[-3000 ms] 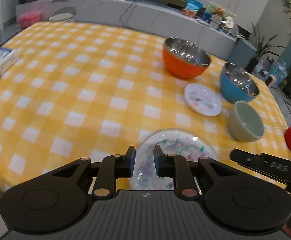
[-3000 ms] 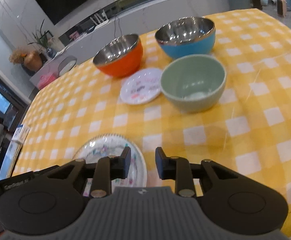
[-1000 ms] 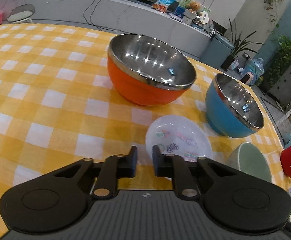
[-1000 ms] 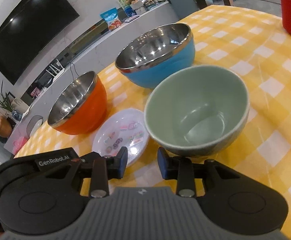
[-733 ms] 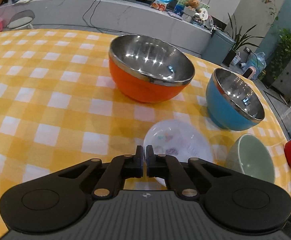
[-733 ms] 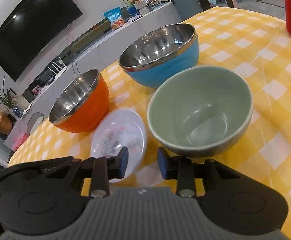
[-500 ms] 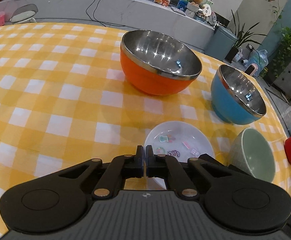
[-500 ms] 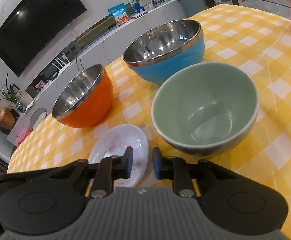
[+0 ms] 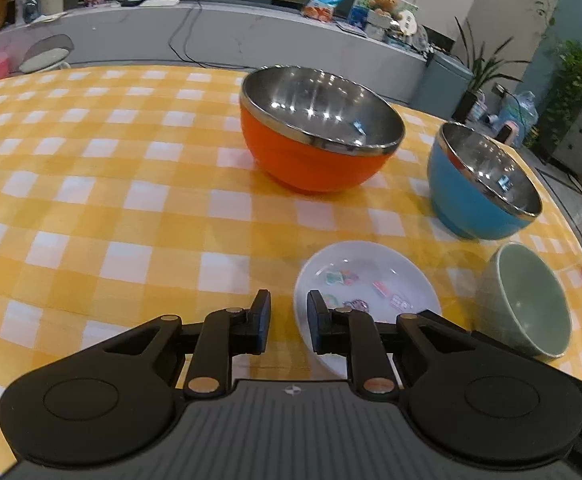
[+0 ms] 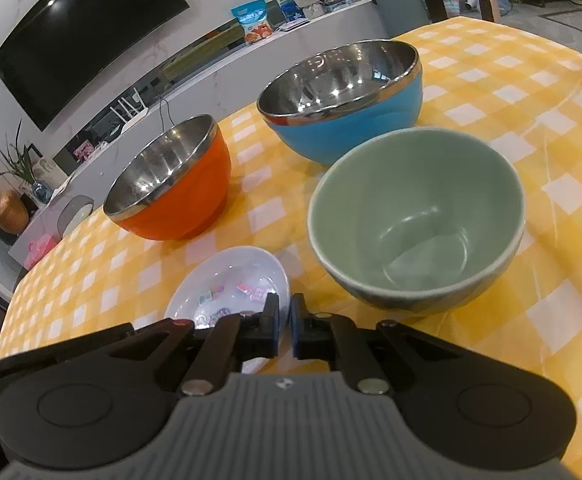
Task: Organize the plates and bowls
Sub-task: 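Carry the sticker plate with the left gripper onto the plate stack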
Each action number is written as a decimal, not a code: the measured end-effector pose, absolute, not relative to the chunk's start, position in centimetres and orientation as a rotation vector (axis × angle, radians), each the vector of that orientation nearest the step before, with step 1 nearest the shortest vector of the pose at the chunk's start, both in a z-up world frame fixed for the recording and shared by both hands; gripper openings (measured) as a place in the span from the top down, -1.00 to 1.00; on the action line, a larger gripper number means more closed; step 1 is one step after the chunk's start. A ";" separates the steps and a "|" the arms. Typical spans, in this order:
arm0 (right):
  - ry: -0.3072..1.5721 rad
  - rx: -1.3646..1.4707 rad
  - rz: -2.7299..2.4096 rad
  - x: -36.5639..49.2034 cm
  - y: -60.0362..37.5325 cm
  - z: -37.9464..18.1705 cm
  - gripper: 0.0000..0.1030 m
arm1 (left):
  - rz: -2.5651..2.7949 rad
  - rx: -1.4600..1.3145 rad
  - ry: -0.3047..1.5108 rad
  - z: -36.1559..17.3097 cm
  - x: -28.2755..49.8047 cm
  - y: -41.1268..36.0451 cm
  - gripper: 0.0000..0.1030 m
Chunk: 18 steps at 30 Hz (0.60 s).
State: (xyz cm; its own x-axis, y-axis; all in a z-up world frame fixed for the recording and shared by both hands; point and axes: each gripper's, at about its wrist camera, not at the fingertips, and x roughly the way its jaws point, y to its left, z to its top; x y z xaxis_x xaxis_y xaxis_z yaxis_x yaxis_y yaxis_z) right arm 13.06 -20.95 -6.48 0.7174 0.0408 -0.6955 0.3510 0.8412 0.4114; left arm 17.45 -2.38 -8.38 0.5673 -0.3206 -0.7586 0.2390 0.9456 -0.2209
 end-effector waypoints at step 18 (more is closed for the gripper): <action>0.767 0.673 -0.049 11.3 -22.0 -4.0 0.96 | -0.286 -0.079 0.903 -2.6 14.1 -1.2 0.94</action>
State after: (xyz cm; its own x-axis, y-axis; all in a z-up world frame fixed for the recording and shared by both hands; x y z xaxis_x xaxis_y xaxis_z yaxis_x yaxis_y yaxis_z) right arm 11.34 -22.00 -4.00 0.7294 0.1959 -0.6554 0.2773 0.7912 0.5451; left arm 14.06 -1.18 -2.61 0.5838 -0.2781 -0.7628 0.2118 0.9592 -0.1876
